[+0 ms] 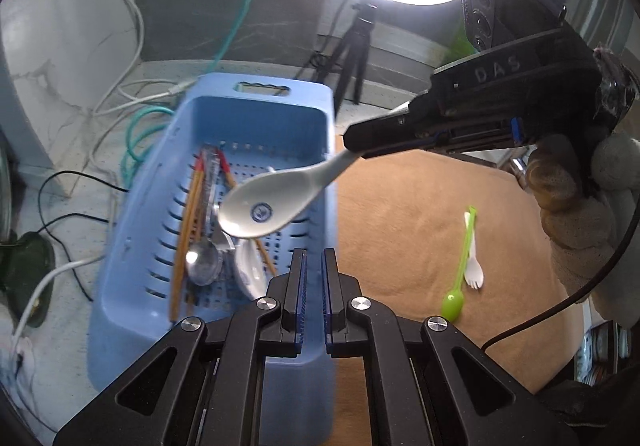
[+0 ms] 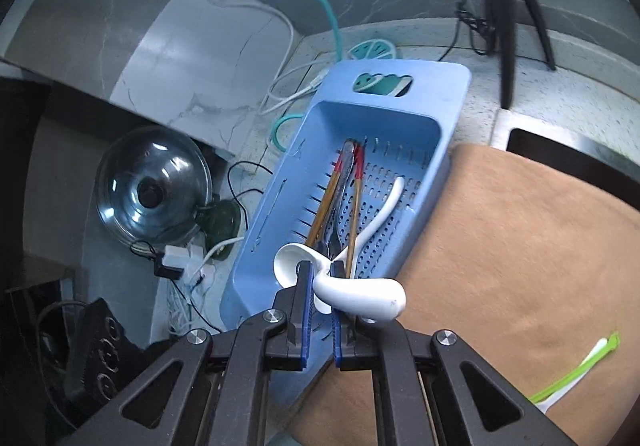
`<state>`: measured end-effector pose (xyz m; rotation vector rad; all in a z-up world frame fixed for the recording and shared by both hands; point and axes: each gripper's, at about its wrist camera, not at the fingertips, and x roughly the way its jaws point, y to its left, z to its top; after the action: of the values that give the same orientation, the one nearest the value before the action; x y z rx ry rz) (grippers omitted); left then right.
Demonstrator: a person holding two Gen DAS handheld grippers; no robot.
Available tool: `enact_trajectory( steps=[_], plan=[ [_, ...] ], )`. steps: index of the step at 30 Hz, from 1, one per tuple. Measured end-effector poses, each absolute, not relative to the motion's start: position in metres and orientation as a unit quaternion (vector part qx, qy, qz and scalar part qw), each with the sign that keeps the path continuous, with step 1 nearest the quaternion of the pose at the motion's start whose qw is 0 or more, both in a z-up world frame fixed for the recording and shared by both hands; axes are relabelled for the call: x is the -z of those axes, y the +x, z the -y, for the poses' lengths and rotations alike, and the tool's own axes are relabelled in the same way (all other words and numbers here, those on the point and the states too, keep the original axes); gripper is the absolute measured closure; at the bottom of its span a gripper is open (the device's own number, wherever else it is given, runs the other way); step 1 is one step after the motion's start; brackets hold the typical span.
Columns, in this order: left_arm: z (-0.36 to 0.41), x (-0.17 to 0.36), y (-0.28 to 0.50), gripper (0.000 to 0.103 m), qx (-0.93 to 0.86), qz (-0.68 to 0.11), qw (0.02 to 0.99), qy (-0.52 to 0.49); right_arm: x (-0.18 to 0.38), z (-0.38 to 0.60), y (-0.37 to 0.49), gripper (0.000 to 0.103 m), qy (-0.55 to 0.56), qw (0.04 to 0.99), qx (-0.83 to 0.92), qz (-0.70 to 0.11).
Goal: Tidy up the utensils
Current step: 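Lower the ceramic spoon into the blue drainer and open the left tool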
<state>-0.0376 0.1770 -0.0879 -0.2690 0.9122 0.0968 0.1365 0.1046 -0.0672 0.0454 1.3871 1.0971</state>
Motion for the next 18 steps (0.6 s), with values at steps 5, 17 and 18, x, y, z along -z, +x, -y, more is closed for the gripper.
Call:
enact_trajectory(
  steps=[5, 17, 18],
  plan=[
    [-0.200, 0.089, -0.052, 0.099, -0.073, -0.435, 0.886, -0.146, 0.085, -0.140, 0.129, 0.096, -0.030, 0.613, -0.487, -0.621],
    [-0.229, 0.088, -0.097, 0.097, -0.115, -0.417, 0.883, -0.185, 0.126, -0.206, 0.125, 0.096, -0.092, 0.569, -0.494, -0.651],
    [-0.229, 0.088, -0.100, 0.096, -0.117, -0.415, 0.883, -0.185, 0.126, -0.208, 0.125, 0.096, -0.093, 0.569, -0.494, -0.650]
  ],
)
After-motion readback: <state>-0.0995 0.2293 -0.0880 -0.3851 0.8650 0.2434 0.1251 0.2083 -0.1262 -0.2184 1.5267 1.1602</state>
